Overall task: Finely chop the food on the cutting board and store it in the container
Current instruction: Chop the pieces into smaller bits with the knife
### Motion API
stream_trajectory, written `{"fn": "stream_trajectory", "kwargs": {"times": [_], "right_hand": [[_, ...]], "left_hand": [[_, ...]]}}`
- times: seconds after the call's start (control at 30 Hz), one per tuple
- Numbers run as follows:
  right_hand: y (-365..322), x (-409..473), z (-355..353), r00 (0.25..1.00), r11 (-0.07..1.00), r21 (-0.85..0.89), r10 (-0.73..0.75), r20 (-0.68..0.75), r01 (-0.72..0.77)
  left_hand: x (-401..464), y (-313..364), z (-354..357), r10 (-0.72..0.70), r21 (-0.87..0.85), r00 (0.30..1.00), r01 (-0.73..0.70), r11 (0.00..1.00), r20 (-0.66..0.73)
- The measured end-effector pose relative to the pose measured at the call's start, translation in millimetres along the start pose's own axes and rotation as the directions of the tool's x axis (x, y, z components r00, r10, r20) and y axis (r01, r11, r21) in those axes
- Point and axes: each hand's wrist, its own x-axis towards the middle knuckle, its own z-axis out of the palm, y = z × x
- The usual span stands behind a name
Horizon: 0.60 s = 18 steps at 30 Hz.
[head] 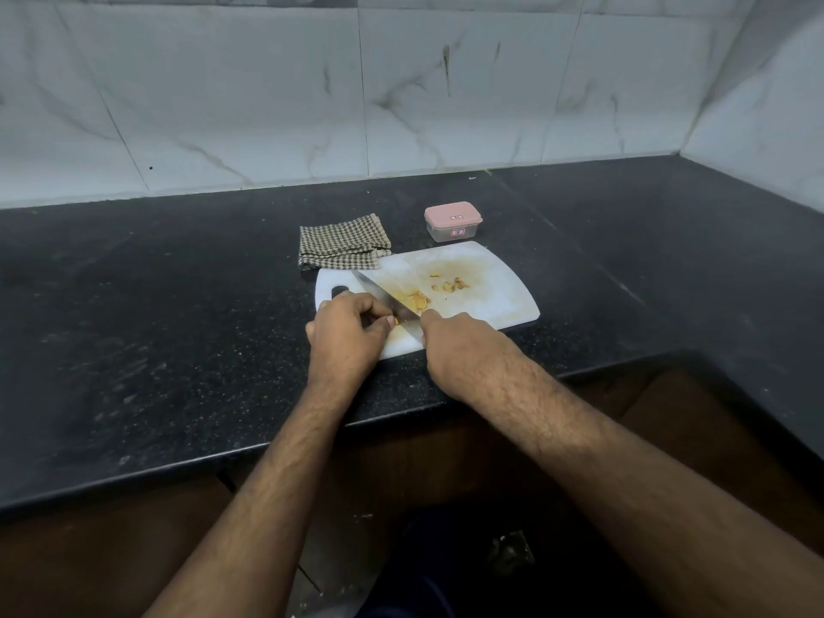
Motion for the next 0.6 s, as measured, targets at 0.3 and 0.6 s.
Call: {"fn": "stream_trajectory", "kwargs": {"times": [0.3, 0.6], "right_hand": [[21, -1, 19, 0.996, 0.987, 0.157, -0.015, -0.091, 0.029], [54, 13, 13, 0.994, 0.843, 0.527, -0.075, -0.081, 0.106]], "left_hand": [[0, 2, 0, -0.032, -0.024, 0.999, 0.032, 0.999, -0.004], [1, 1, 1, -0.021, -0.045, 0.999, 0.019, 0.999, -0.049]]}}
